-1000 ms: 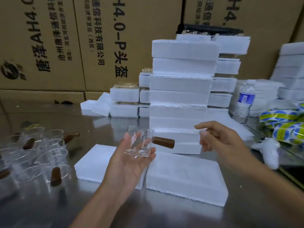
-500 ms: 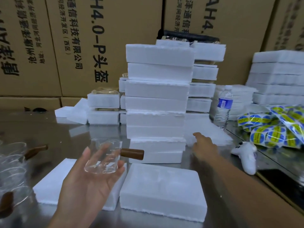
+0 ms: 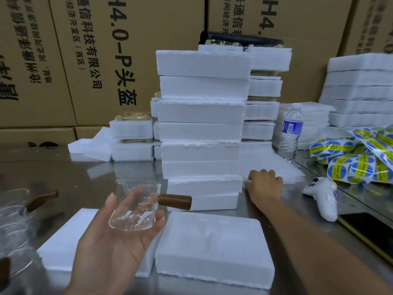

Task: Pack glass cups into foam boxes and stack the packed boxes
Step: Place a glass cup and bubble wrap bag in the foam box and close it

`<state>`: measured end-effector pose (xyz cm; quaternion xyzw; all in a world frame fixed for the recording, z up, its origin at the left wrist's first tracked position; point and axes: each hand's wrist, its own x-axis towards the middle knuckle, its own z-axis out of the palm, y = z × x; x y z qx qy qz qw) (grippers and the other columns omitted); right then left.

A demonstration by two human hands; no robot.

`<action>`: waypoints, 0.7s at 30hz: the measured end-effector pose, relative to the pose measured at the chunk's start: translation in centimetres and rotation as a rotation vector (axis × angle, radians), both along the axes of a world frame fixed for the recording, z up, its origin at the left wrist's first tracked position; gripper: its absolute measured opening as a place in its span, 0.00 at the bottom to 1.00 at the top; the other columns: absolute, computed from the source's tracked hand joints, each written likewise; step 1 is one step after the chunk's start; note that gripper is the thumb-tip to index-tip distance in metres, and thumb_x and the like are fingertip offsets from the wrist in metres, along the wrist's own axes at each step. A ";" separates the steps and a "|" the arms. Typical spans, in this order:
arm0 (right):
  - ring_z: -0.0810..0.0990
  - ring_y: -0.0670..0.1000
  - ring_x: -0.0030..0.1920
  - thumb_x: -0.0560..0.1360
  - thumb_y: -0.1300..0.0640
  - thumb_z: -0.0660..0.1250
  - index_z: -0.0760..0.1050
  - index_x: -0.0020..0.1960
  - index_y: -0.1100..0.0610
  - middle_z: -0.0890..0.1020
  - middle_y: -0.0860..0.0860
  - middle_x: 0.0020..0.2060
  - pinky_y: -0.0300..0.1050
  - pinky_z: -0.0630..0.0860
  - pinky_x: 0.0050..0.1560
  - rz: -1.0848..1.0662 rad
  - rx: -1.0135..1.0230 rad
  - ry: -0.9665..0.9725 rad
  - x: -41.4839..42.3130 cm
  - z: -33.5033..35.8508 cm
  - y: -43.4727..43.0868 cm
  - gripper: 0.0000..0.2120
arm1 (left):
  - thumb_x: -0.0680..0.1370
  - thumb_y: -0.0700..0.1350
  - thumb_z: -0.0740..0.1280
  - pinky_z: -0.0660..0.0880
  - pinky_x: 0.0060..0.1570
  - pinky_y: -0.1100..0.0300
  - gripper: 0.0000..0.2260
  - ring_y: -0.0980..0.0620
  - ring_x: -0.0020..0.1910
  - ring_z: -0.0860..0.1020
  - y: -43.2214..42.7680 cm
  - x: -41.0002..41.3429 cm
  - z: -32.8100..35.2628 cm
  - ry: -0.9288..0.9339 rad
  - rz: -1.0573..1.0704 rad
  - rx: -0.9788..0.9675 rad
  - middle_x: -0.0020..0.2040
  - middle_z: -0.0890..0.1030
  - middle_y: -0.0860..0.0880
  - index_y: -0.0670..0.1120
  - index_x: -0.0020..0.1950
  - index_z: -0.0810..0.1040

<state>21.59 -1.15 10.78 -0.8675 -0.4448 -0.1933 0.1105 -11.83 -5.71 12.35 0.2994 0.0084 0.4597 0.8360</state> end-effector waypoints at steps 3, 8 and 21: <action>0.72 0.54 0.55 0.79 0.50 0.58 0.76 0.55 0.52 0.77 0.51 0.51 0.46 0.66 0.52 0.004 0.032 -0.028 0.1 -0.3 -0.1 0.11 | 0.47 0.54 0.83 0.81 0.36 0.52 0.33 0.43 0.39 0.83 -0.7 0.3 0.7 0.143 0.221 0.010 0.49 0.83 0.41 0.42 0.48 0.85; 0.72 0.57 0.54 0.79 0.52 0.60 0.79 0.51 0.57 0.78 0.56 0.50 0.49 0.67 0.50 0.027 0.424 0.154 -0.7 0.9 -0.9 0.11 | 0.49 0.54 0.83 0.81 0.39 0.51 0.31 0.44 0.41 0.83 -0.9 0.4 0.9 0.144 0.248 -0.023 0.48 0.83 0.42 0.43 0.49 0.85; 0.69 0.39 0.39 0.79 0.54 0.55 0.65 0.44 0.46 0.71 0.41 0.38 0.33 0.66 0.43 0.714 1.204 0.562 -8.3 8.6 -10.0 0.06 | 0.59 0.54 0.78 0.81 0.44 0.54 0.21 0.46 0.44 0.82 -1.5 -0.2 1.4 0.054 0.283 -0.064 0.49 0.83 0.45 0.43 0.46 0.85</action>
